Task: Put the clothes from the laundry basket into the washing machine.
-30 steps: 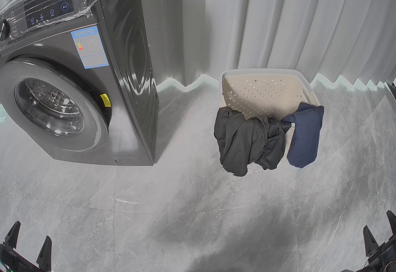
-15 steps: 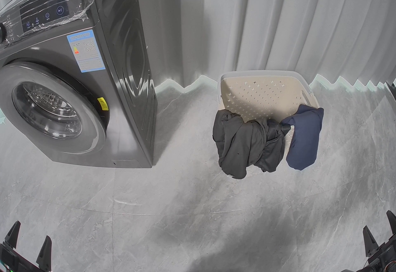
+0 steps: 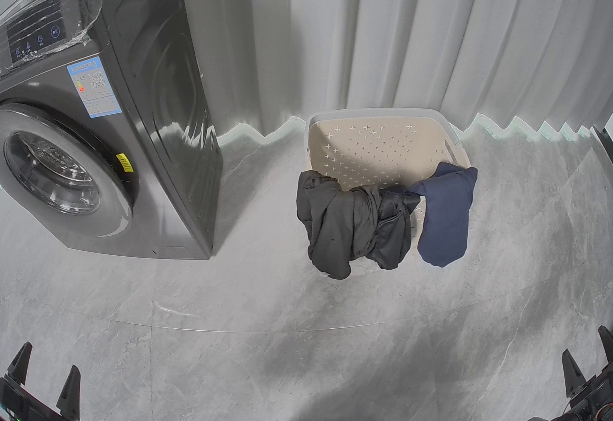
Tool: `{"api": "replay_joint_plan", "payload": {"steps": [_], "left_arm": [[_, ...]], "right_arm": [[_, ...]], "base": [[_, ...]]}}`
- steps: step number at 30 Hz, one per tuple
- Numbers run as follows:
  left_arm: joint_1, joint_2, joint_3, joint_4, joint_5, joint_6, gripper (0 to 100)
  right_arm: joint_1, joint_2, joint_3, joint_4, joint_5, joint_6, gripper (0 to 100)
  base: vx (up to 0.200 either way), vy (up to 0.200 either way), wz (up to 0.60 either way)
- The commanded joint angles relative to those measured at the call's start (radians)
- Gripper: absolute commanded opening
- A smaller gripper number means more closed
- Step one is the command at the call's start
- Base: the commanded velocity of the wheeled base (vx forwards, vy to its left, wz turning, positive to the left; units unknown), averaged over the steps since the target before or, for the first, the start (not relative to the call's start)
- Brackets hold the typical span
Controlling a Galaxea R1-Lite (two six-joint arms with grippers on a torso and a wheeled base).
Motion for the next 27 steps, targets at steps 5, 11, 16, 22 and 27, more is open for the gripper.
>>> {"api": "replay_joint_plan", "payload": {"steps": [5, 11, 16, 22, 27], "left_arm": [[0.001, -0.017, 0.016, 0.0, 0.0, 0.0, 100], [0.001, -0.017, 0.016, 0.0, -0.001, -0.003, 100], [0.001, -0.017, 0.016, 0.0, -0.001, -0.003, 100], [-0.001, -0.017, 0.016, 0.0, -0.003, -0.002, 100], [0.001, -0.017, 0.016, 0.0, 0.0, 0.0, 100]], "right_arm": [[-0.001, -0.009, 0.005, 0.0, 0.0, 0.0, 100], [-0.001, -0.009, 0.005, 0.0, 0.0, 0.0, 100], [-0.001, -0.009, 0.005, 0.0, 0.0, 0.0, 100], [-0.001, -0.009, 0.005, 0.0, 0.0, 0.0, 100], [-0.001, -0.009, 0.005, 0.0, 0.0, 0.0, 100]], "base": [[0.0, 0.0, 0.0], [0.0, 0.0, 0.0], [0.0, -0.2, 0.0], [0.0, -0.2, 0.0], [0.0, -0.2, 0.0]]}}
